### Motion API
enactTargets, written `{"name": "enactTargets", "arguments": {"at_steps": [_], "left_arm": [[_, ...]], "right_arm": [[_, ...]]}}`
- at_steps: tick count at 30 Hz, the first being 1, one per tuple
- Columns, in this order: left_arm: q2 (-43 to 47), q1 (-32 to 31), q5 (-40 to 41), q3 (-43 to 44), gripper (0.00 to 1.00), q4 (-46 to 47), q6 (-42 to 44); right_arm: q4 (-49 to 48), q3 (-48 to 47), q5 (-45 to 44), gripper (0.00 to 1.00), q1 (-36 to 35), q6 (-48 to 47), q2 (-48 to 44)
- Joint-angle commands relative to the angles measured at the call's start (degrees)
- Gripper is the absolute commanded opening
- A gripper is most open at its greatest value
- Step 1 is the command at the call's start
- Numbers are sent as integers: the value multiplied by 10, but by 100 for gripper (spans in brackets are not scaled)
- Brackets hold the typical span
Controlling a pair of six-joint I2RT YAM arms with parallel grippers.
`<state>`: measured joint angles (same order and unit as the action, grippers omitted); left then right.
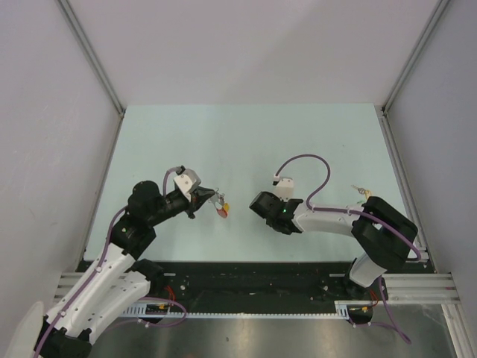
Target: Put the keys on the keyring
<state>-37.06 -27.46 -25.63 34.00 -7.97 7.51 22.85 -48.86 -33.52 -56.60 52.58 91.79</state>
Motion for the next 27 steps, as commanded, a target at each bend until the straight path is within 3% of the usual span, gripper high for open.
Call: {"name": "enactTargets", "arguments": {"at_steps": [1, 27], "left_arm": [[11, 5, 0, 28, 0, 16, -7], [9, 6, -6, 27, 0, 16, -7]], "right_arm": [[-2, -1, -29, 24, 3, 23, 9], [16, 0, -27, 12, 3, 42, 16]]}}
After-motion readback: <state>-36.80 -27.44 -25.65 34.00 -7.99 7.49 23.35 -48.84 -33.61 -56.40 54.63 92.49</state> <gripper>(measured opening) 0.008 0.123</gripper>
